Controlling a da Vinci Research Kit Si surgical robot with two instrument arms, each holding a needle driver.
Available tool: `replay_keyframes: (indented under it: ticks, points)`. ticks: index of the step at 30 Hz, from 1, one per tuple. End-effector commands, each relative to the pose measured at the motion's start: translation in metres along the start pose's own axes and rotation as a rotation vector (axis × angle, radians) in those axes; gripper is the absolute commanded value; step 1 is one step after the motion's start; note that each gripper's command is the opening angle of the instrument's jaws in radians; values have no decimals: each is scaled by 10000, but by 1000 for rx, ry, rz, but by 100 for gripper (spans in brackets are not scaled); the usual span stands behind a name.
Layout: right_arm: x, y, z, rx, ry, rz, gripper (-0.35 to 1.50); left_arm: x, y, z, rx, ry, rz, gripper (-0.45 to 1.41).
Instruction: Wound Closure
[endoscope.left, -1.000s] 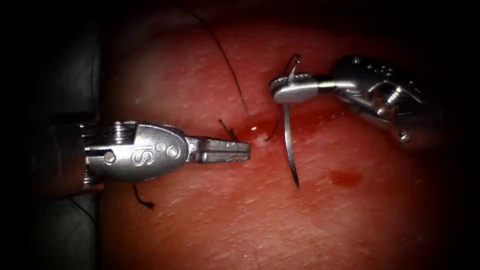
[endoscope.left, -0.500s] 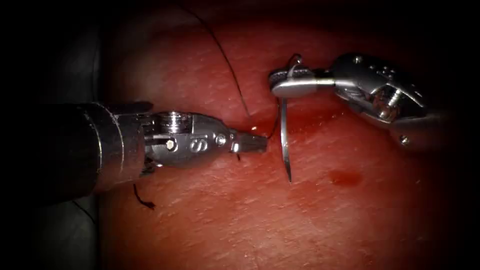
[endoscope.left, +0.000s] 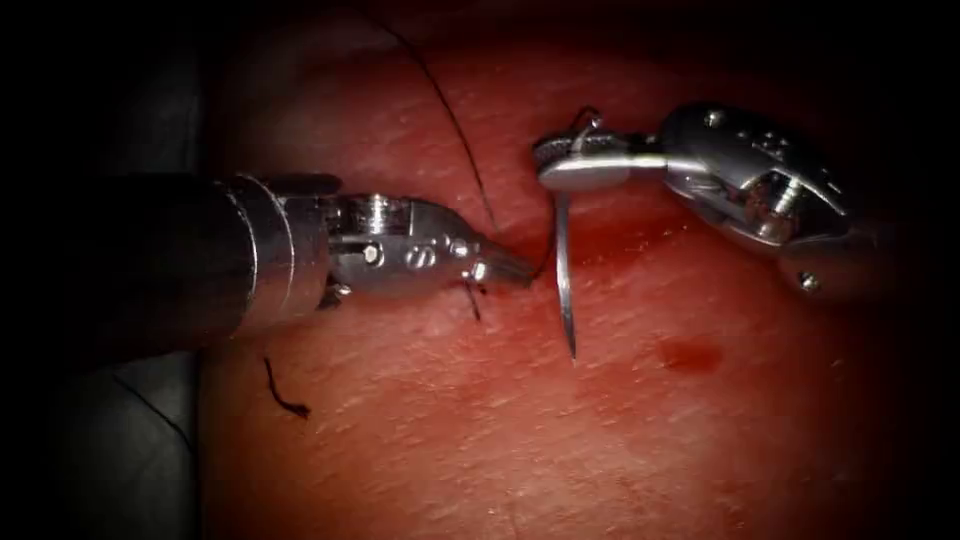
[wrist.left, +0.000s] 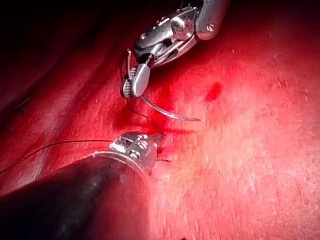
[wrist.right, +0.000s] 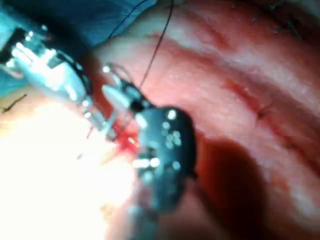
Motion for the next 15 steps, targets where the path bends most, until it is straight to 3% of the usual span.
replay_keyframes:
  ticks: [1,15]
  points:
    - [-9,-3,7,2,0,2,-35,-3,-1,11,-2,-11,3,-45]
    - [-10,-3,8,0,1,-16,-35,-29,-3,26,-36,-90,-49,-45]
